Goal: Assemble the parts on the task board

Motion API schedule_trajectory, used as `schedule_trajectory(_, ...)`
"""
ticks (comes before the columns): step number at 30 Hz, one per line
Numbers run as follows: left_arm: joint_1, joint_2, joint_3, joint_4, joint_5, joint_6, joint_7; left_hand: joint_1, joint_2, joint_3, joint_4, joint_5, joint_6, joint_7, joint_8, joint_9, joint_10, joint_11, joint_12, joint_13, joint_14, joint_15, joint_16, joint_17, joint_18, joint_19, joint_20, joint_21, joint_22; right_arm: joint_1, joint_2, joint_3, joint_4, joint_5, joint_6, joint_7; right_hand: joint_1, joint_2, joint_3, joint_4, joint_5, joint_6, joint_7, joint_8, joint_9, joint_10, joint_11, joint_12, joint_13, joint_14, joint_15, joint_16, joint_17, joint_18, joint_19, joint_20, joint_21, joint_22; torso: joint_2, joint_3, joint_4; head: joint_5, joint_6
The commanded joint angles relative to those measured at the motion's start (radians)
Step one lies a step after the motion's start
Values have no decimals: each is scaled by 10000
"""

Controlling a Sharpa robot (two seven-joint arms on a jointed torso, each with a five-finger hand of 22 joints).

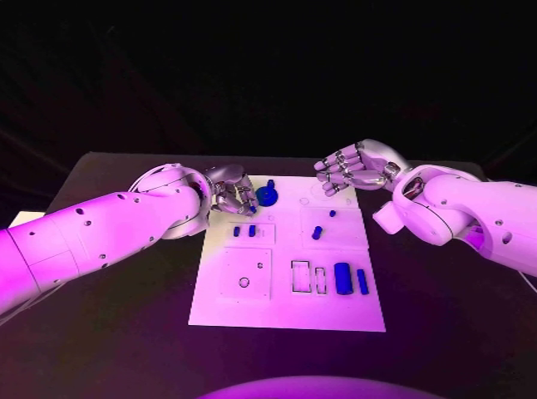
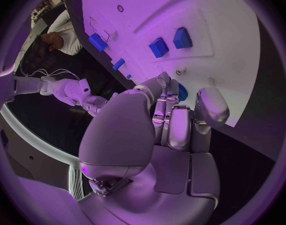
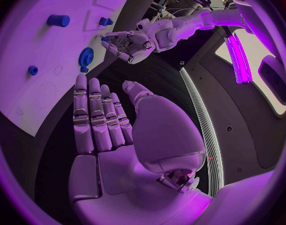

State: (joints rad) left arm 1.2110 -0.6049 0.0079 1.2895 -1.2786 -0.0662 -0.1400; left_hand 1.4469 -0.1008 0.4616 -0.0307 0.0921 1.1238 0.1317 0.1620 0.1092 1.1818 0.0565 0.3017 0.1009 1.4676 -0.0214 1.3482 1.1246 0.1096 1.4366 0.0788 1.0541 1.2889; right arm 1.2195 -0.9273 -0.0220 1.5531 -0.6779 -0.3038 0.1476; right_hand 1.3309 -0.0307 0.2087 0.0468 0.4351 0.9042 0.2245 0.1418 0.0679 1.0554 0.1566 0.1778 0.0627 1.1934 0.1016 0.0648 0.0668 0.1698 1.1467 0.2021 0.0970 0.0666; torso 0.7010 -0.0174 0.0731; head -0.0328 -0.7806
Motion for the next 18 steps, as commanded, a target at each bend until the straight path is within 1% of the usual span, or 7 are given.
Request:
schedule_trajectory(1,12,-96,12,68,208,266,-178,-112,5,55,14,44,70,17,-66,-19,46,2,-57,-7,198,-30,-16,-5,-109,31,-31,69,23,-12,-5,-3,3,-45,173,-19,-90,20,57,-11,-38,86,-15,-23,3,78,1,-57,-9,81,17,30,-9,147,65,13,-34,15,17,-10,5,-2,10)
schedule_trajectory(2,11,-116,13,63,211,308,-195,-123,0,57,14,43,70,18,-70,-20,47,3,-64,-6,197,-29,-17,-7,-110,32,-31,77,29,-14,-5,-4,2,-45,177,-19,-90,20,57,-11,-38,86,-15,-23,3,78,1,-57,-9,81,17,30,-9,147,65,13,-34,15,24,-14,2,0,0)
schedule_trajectory(6,3,-132,13,28,198,307,-227,-146,-3,64,16,43,70,18,-77,-23,49,4,-78,-4,193,-28,-22,-19,-107,27,-30,65,27,-20,7,-5,-2,-45,190,-15,-90,20,57,-11,-38,86,-15,-23,3,78,1,-57,-9,81,17,30,-9,147,65,13,-34,15,27,-12,-9,22,9)
schedule_trajectory(8,-1,-126,13,-2,170,259,-254,-150,-3,67,16,43,70,18,-79,-23,49,4,-82,-4,192,-28,-22,-19,-105,24,-30,55,23,-24,14,-6,-4,-45,195,-11,-90,20,57,-11,-38,86,-15,-23,3,78,1,-57,-9,81,17,30,-9,147,65,13,-34,15,27,-6,-20,27,13)
schedule_trajectory(12,-5,-122,13,-62,113,240,-349,-150,-3,67,16,43,70,18,-79,-23,49,4,-82,-4,192,-28,-22,-19,-105,24,-30,55,23,-30,17,-7,-6,-45,200,-23,-90,20,57,-11,-38,86,-15,-23,3,78,1,-57,-9,81,17,30,-9,147,65,13,-34,15,30,4,-21,41,-1)
schedule_trajectory(16,-7,-123,13,-119,54,313,-483,-172,-22,74,8,41,65,17,-92,-28,52,4,-100,-1,189,-28,-24,-27,-105,22,-29,62,32,-31,19,-7,-16,-45,226,-48,-109,14,75,-6,-39,89,-16,-23,2,82,-1,-60,-9,84,17,29,-9,146,70,12,-38,15,29,9,-24,39,17)
schedule_trajectory(18,-8,-119,13,-140,39,378,-519,-183,-32,74,5,39,66,16,-96,-29,56,3,-105,1,185,-28,-32,-42,-106,23,-28,67,37,-32,20,-7,-19,-45,238,-55,-116,9,81,-4,-40,86,-15,-26,2,80,1,-62,-10,82,18,27,-10,146,71,13,-40,14,33,5,-28,28,11)
